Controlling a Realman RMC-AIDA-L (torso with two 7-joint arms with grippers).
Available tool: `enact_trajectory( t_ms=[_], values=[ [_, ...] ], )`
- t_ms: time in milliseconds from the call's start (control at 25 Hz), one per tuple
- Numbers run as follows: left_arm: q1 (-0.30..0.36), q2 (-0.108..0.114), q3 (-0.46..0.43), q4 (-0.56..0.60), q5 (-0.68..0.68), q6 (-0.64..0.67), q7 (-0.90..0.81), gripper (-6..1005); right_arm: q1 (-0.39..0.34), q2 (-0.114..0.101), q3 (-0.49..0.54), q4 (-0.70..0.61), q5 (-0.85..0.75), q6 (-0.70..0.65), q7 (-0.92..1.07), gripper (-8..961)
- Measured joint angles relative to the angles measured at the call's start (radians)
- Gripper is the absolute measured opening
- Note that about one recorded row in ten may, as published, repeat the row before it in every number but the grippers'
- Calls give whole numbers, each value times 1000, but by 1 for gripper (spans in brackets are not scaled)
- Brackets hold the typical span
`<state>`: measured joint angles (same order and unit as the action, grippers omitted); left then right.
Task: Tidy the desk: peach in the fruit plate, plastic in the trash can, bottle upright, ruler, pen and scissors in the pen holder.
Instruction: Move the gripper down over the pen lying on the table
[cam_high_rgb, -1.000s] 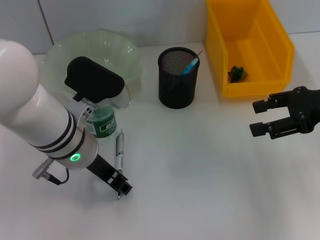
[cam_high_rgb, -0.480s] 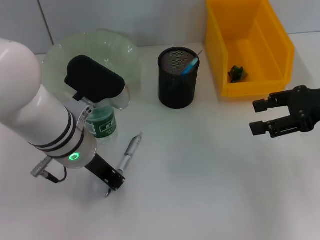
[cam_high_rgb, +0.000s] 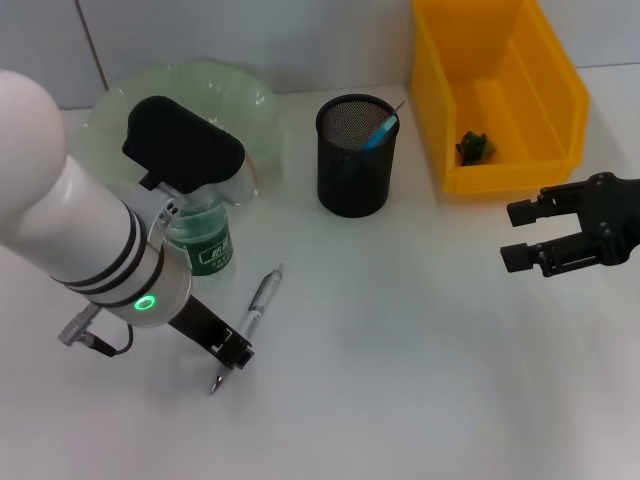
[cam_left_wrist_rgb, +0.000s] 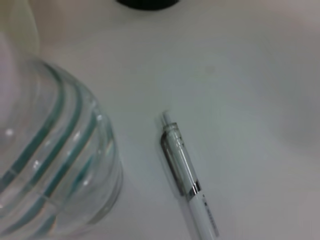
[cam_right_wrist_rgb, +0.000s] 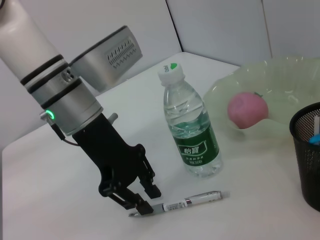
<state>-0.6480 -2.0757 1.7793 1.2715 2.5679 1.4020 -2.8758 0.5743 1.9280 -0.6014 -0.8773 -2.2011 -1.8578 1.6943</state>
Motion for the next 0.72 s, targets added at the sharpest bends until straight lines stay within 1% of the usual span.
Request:
enact_trajectory(
  t_ms=[80,360,720],
  values=[
    [1,0,-5,1,0,0,-1,292,-1,0,0,0,0,-1,0,797],
    [-16,-4,-7,-30,-5,-19,-3,479,-1,0,0,-3,0,-9,1,797],
    [-18,-4,-5,-55,-8,-35,-3,468,-2,1,0,-8,0,-9,1,796]
  ],
)
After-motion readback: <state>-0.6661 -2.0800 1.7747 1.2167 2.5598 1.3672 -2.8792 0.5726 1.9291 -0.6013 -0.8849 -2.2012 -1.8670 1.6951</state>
